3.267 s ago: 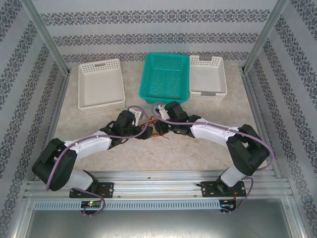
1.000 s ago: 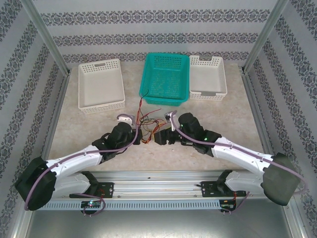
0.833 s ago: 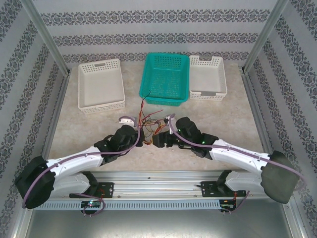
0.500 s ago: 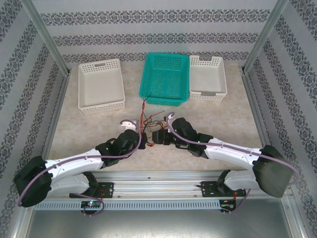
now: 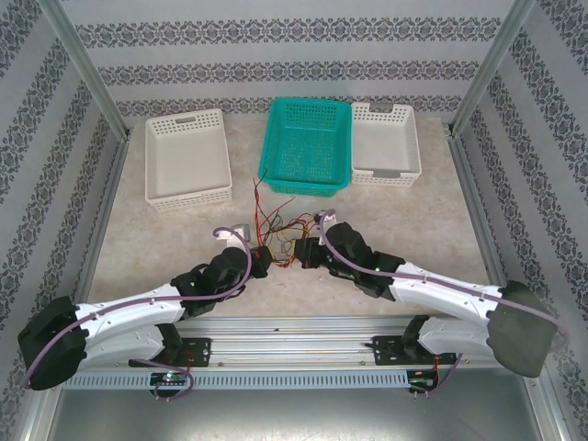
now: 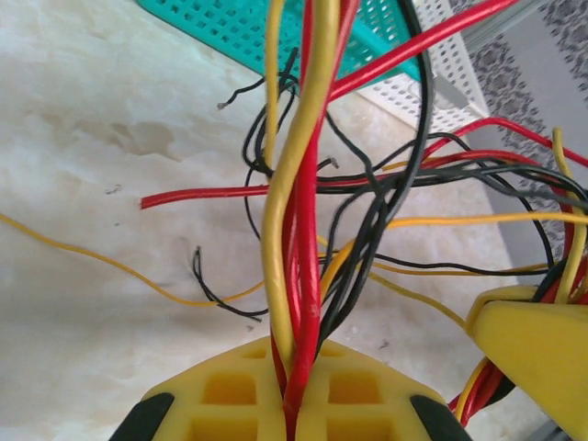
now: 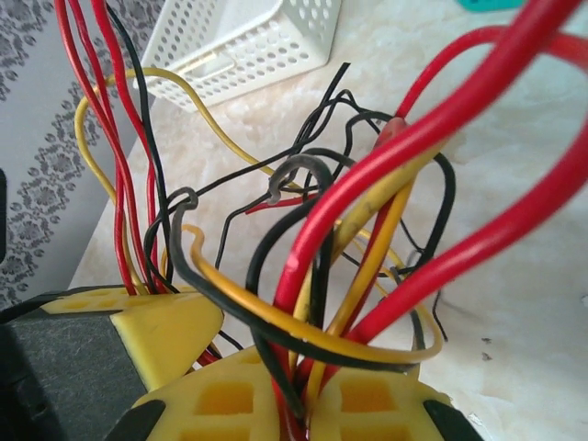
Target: Untangle the cables
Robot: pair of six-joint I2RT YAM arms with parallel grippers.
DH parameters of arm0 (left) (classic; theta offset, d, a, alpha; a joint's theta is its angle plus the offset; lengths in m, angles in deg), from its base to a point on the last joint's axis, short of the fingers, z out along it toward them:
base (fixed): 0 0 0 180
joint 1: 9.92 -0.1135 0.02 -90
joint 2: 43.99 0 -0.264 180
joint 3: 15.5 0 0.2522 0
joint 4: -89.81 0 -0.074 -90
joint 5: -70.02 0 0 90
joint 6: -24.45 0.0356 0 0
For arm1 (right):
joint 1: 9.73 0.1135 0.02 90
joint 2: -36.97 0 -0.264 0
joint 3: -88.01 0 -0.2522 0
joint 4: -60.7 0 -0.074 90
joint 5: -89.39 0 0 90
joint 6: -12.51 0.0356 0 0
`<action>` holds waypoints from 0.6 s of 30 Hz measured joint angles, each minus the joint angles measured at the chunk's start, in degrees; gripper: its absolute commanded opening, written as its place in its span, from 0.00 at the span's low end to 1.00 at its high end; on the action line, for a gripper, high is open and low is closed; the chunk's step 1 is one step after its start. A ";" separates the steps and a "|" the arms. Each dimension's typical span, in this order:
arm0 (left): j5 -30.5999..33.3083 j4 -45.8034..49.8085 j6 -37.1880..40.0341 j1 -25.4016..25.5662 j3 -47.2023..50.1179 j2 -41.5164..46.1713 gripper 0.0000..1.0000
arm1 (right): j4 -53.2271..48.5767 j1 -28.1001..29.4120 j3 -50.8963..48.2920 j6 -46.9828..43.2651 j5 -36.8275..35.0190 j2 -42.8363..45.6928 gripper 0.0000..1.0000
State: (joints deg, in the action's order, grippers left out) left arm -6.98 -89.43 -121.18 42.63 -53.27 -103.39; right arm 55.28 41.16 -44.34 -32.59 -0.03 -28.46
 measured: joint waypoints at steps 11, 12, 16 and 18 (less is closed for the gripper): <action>-1.95 -6.32 -5.99 0.74 1.20 -0.17 0.00 | -1.07 0.35 -3.32 -0.07 -2.19 9.79 0.07; -2.01 -6.56 -6.23 0.74 1.36 -0.24 0.00 | -1.25 0.35 -3.32 -0.24 -1.97 9.73 0.11; -2.12 -6.99 -6.64 0.70 2.12 -0.83 0.00 | -1.42 0.24 -3.30 -0.87 -1.16 8.57 0.32; -1.84 -6.49 -6.78 0.70 2.82 -1.03 0.00 | -1.55 -0.15 -3.30 -0.96 -1.25 8.09 0.47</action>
State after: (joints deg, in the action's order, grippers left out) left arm -8.82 -95.92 -127.96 43.33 -50.45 -104.42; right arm 53.73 41.01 -47.64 -33.55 -1.28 -20.37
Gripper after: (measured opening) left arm 0.055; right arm 0.353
